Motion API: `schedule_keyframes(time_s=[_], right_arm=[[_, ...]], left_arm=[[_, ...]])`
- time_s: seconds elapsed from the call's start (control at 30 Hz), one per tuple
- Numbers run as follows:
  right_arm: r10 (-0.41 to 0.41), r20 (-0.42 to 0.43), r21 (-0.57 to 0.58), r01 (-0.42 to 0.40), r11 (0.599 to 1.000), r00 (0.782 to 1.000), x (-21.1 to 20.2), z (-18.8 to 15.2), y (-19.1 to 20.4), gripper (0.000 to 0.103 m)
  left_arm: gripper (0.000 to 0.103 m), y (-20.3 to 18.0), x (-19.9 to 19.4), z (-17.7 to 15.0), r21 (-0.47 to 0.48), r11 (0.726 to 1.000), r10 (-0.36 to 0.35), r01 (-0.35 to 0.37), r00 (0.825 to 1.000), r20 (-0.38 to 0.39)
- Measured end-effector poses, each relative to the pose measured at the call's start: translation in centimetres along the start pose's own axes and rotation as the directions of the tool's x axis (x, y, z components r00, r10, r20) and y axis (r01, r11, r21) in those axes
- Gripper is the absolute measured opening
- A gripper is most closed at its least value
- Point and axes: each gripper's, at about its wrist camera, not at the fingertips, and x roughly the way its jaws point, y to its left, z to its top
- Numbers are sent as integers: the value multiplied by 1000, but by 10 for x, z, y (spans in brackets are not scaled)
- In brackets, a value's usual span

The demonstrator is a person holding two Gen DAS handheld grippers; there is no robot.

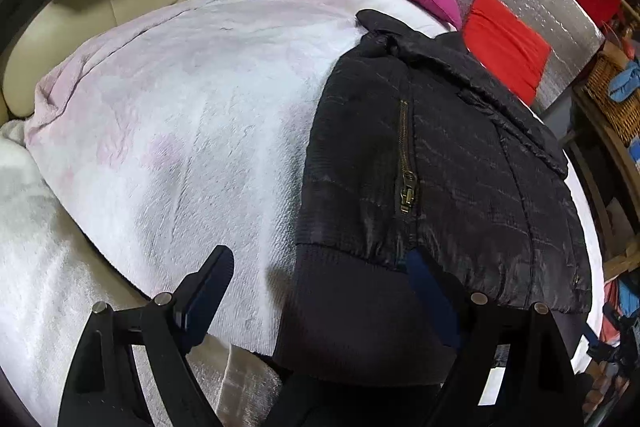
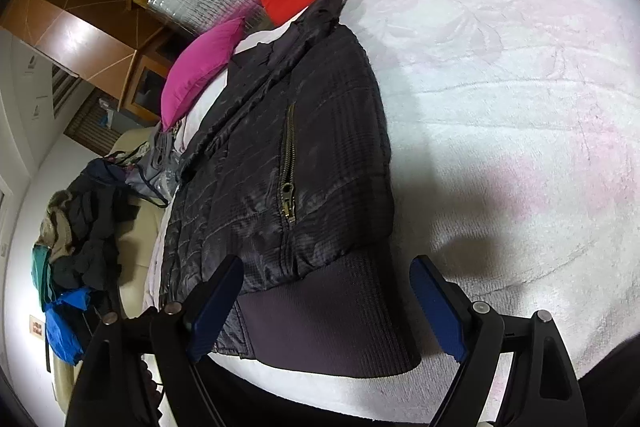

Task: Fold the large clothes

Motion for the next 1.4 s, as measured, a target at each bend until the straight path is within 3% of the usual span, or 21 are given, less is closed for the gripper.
schedule_keyframes(time_s=[1.0, 1.33, 1.37, 1.4], right_arm=[[-70, -44, -32, 68, 997, 997, 19, -3, 8, 87], [-122, -58, -62, 119, 991, 991, 22, -2, 8, 71], [-127, -58, -69, 123, 990, 990, 22, -2, 10, 70], [-129, -59, -76, 124, 989, 990, 22, -1, 10, 68]], left_arm=[[89, -20, 19, 16, 76, 997, 23, -23, 1000, 2], [89, -21, 25, 17, 88, 996, 23, -22, 1000, -16], [88, -21, 26, 17, 87, 996, 24, -23, 1000, -14], [80, -21, 27, 17, 88, 996, 32, -31, 999, -14]])
